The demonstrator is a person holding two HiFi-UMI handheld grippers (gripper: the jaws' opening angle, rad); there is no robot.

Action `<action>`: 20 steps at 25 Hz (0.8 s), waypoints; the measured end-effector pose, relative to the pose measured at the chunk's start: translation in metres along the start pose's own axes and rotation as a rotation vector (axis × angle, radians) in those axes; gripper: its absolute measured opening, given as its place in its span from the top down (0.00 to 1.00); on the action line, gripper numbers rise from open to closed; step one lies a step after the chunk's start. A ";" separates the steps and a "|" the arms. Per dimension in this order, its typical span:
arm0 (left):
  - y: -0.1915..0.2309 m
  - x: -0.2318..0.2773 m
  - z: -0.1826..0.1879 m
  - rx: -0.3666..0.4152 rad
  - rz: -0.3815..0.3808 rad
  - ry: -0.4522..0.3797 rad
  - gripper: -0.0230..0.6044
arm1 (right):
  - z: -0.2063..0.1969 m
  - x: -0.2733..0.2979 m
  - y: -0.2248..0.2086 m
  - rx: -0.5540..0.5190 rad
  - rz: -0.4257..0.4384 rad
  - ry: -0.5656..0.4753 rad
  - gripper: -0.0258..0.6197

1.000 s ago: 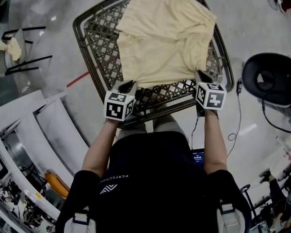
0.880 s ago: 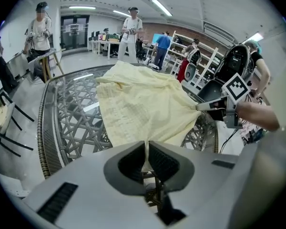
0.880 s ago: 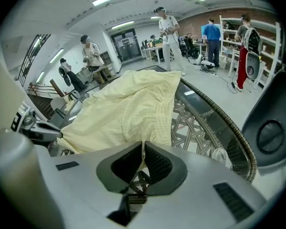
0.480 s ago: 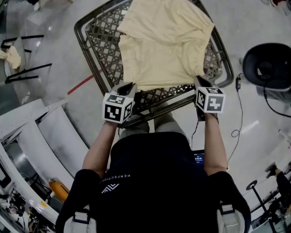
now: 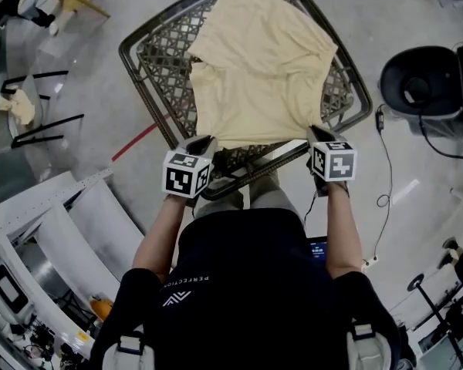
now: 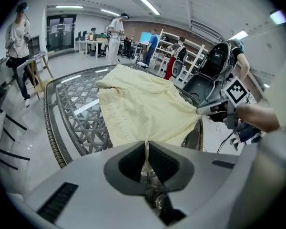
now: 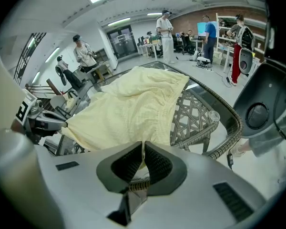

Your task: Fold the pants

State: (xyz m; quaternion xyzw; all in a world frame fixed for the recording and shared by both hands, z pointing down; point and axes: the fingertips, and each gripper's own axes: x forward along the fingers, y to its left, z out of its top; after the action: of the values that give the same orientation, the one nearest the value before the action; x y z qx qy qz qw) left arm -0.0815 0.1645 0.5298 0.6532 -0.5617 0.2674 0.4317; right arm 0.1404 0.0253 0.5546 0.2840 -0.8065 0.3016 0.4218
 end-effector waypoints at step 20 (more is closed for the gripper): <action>0.008 -0.036 -0.027 0.077 -0.054 0.030 0.92 | -0.045 -0.031 0.049 0.066 -0.006 -0.009 0.89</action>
State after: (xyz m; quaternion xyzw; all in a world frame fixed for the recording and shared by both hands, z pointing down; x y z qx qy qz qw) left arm -0.0941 0.2064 0.5148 0.6802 -0.5266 0.2869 0.4216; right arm 0.1433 0.0966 0.5371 0.3014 -0.7972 0.3256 0.4094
